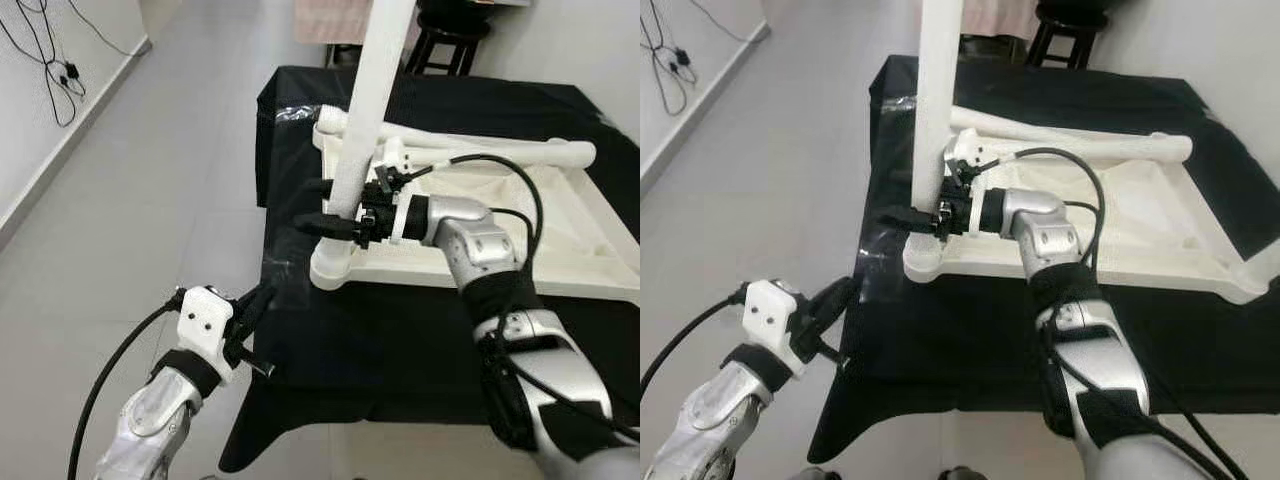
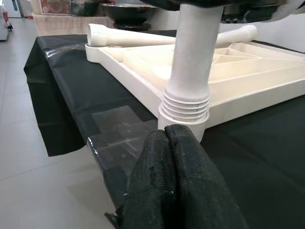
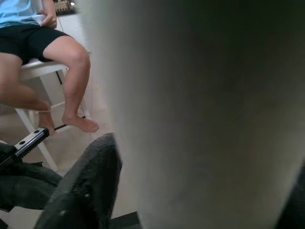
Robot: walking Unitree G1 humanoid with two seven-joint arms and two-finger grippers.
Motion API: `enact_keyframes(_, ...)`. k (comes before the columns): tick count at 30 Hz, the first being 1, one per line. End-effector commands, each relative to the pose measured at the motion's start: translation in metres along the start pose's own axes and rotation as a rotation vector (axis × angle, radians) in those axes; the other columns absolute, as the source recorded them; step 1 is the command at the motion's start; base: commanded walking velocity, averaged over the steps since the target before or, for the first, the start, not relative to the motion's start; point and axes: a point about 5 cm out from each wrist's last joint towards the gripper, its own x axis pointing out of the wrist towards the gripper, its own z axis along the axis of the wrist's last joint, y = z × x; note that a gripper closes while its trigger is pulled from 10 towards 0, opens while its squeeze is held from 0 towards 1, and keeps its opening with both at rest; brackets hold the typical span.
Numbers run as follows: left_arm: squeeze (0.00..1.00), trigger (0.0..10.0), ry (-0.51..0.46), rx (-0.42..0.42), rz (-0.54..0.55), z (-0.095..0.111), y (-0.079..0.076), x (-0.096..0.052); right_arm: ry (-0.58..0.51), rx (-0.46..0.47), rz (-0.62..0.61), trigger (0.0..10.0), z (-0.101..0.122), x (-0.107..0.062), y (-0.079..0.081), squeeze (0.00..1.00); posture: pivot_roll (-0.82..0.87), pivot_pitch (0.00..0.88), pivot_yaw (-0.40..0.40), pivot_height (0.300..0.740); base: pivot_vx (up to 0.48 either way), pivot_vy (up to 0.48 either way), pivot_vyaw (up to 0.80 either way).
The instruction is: Building children table
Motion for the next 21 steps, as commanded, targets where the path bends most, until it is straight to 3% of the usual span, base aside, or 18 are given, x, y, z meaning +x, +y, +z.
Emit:
enact_keyframes(1, 0.0, 10.0, 0.011, -0.013, -0.008, -0.003, -0.004, -0.002, 0.031, 0.039, 0.043, 0.0, -0.012, 0.005, 0.004, 0.0, 0.09, 0.131, -0.099, 0.74, 0.0, 0.0, 0.0)
enact_keyframes(9, 0.0, 10.0, 0.009, -0.016, -0.009, -0.002, -0.004, -0.002, -0.02, 0.007, -0.128, 0.0, -0.019, -0.016, -0.007, 0.0, 0.09, 0.139, -0.105, 0.74, 0.0, 0.0, 0.0)
enact_keyframes(12, 0.0, 10.0, 0.007, -0.015, -0.008, -0.001, -0.003, -0.002, -0.062, 0.015, -0.222, 0.0, -0.02, -0.024, -0.008, 0.0, 0.08, 0.142, -0.107, 0.74, 0.0, 0.0, 0.0)
enact_keyframes(13, 0.0, 10.0, 0.007, -0.015, -0.007, -0.001, -0.002, -0.003, -0.076, 0.046, -0.358, 0.0, -0.028, -0.027, -0.005, 0.0, 0.08, 0.143, -0.105, 0.74, 0.0, 0.0, 0.0)
enact_keyframes(15, 0.0, 10.0, 0.007, -0.015, -0.007, -0.001, -0.002, -0.003, -0.076, 0.046, -0.358, 0.0, -0.028, -0.027, -0.005, 0.0, 0.08, 0.143, -0.105, 0.74, 0.0, 0.0, 0.0)
enact_keyframes(16, 0.0, 10.0, 0.008, -0.014, -0.008, -0.001, -0.001, -0.003, -0.035, 0.068, -0.499, 0.0, -0.041, -0.024, -0.001, 0.0, 0.07, 0.145, -0.104, 0.74, 0.0, 0.0, 0.0)
enact_keyframes(17, 0.0, 10.0, 0.009, -0.01, -0.012, 0.0, -0.001, -0.003, 0.026, 0.145, -0.783, 0.0, -0.062, -0.026, 0.007, 0.0, 0.08, 0.156, -0.108, 0.74, 0.0, 0.0, 0.0)
enact_keyframes(18, 0.0, 10.0, 0.009, -0.01, -0.012, 0.0, -0.001, -0.003, 0.026, 0.145, -0.783, 0.0, -0.062, -0.026, 0.007, 0.0, 0.08, 0.156, -0.108, 0.74, 0.0, 0.0, 0.0)
enact_keyframes(20, 0.0, 10.0, 0.01, -0.006, -0.013, 0.0, 0.001, -0.003, 0.057, 0.314, -1.0, 0.0, -0.089, -0.025, 0.041, 0.0, 0.08, 0.161, -0.107, 0.74, 0.0, 0.0, 0.0)
enact_keyframes(21, 0.0, 10.0, 0.01, -0.006, -0.013, 0.0, 0.001, -0.003, 0.057, 0.314, -1.0, 0.0, -0.089, -0.025, 0.041, 0.0, 0.08, 0.161, -0.107, 0.74, 0.0, 0.0, 0.0)
